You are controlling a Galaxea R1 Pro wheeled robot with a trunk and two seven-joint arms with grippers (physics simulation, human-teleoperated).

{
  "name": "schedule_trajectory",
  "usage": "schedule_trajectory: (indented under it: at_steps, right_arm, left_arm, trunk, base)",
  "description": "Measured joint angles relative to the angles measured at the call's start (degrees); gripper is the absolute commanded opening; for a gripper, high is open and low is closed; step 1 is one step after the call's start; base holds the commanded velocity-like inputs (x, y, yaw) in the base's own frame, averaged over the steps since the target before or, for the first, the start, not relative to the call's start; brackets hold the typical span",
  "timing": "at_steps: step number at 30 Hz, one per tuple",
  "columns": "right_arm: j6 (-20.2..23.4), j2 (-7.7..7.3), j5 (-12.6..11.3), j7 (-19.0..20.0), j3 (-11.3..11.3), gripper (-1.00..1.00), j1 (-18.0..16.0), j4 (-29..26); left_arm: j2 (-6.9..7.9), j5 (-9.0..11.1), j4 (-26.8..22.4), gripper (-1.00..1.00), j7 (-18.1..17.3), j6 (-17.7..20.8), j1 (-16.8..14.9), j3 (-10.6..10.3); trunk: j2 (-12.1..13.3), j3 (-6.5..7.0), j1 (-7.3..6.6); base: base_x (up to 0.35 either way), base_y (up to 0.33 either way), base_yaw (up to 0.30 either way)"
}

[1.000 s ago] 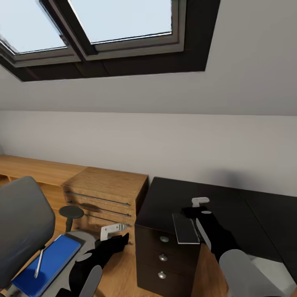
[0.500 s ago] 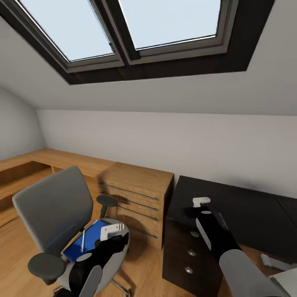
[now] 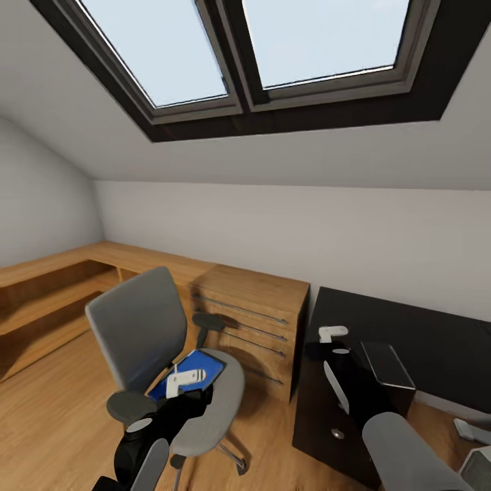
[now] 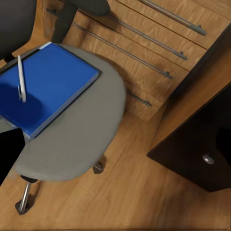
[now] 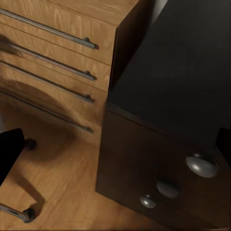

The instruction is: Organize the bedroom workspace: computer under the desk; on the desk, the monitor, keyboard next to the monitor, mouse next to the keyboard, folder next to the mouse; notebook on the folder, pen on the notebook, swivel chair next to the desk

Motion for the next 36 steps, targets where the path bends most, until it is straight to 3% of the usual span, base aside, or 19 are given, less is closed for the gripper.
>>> schedule_trajectory:
  at_steps: [12,36]
  right_arm:
    - [0.0,0.04,0.0,0.0,0.4,1.00,0.0,0.0]
    - [-0.1,0.11,0.0,-0.1,0.8,1.00,0.0,0.0]
  left_arm:
    - [0.05,-0.1,0.0,1.00,0.0,0.0,0.0,0.0]
    - [0.23,0.1,0.2,1.00,0.0,-0.1,0.0,0.8]
  trunk:
    - [0.0,0.00,-0.02]
    - [0.0,0.00,-0.02]
  base:
    - [-0.101,0.063,0.001]
    - [0.000,0.000,0.266]
